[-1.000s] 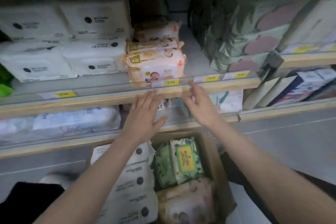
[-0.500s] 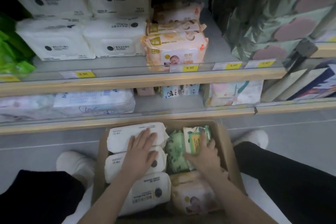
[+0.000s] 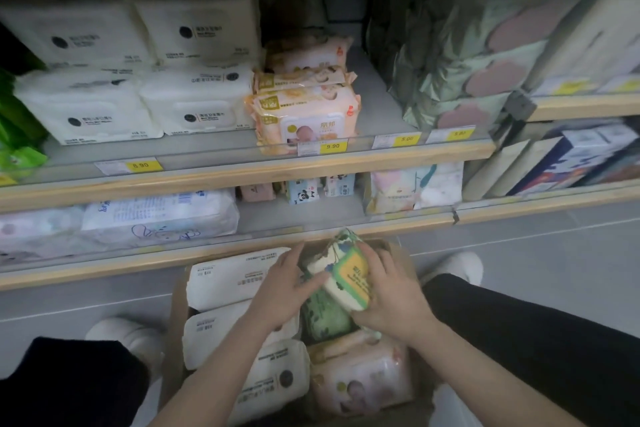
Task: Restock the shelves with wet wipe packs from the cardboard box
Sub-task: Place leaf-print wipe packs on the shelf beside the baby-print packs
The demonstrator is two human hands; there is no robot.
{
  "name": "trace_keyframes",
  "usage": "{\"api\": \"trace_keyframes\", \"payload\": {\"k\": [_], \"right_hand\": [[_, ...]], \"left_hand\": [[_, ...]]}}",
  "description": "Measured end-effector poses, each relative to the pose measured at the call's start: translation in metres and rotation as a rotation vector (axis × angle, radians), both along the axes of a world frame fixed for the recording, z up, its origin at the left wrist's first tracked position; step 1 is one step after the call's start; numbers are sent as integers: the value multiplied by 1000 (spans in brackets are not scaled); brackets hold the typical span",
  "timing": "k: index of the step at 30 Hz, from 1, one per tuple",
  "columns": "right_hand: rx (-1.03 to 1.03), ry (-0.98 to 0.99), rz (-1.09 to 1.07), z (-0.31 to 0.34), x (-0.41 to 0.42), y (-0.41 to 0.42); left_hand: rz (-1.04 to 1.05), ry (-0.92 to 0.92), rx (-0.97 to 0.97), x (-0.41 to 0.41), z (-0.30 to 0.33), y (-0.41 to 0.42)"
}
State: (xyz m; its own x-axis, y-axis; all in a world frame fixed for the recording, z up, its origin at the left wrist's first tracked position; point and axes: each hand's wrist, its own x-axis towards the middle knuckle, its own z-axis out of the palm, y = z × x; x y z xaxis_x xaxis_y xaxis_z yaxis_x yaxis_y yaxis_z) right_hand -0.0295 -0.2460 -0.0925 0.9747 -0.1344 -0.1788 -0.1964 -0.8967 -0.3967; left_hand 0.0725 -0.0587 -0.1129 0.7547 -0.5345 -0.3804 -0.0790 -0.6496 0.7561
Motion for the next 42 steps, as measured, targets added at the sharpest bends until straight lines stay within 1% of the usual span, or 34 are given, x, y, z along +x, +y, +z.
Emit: {"api": "trace_keyframes", "payload": {"k": [2, 4, 6, 8, 10, 11, 14, 17, 20, 22, 23, 25, 27, 30, 33, 34, 37, 40, 42], "right_hand": [[-29, -102, 109, 13, -6, 1], [-40, -153, 174, 20, -10, 4], [-16, -171, 189, 26, -12, 7], [-3, -196, 205, 30, -15, 7], [4, -210, 235, 34, -17, 7], [15, -211, 241, 36, -17, 6], [70, -166, 220, 44, -16, 1], [250, -68, 110, 57, -8, -7], [484, 143, 2, 63, 5, -23], [606, 279, 2, 65, 10, -31], [652, 309, 5, 65, 12, -35], [689, 282, -25, 64, 13, -41], [650, 201, -115, 59, 11, -51], [506, 79, -293, 43, 0, -73], [332, 43, -469, 27, -14, -99], [307, 31, -517, 21, -18, -107], [335, 8, -618, 3, -26, -126], [353, -19, -665, -11, -28, -134], [376, -32, -681, -19, -24, -135]], "left_hand": [[88, 199, -168, 1, 17, -10], [121, 257, -254, 2, 28, -13], [150, 304, -308, 1, 37, -13], [154, 399, -344, 1, 41, -10], [94, 510, -343, 1, 46, -7], [67, 526, -329, 2, 47, -6], [71, 498, -350, 2, 50, -8], [74, 466, -427, -1, 57, -11], [35, 421, -458, -3, 66, -14], [5, 379, -463, -3, 71, -17], [1, 353, -458, -3, 72, -19], [15, 288, -430, -5, 69, -27], [50, 214, -415, -7, 60, -37], [101, 154, -325, -8, 28, -54], [119, 129, -185, -13, -15, -66], [108, 125, -127, -15, -29, -70], [111, 91, 69, -20, -67, -80], [258, 83, 243, -22, -106, -84], [291, 51, 362, -28, -131, -88]]}}
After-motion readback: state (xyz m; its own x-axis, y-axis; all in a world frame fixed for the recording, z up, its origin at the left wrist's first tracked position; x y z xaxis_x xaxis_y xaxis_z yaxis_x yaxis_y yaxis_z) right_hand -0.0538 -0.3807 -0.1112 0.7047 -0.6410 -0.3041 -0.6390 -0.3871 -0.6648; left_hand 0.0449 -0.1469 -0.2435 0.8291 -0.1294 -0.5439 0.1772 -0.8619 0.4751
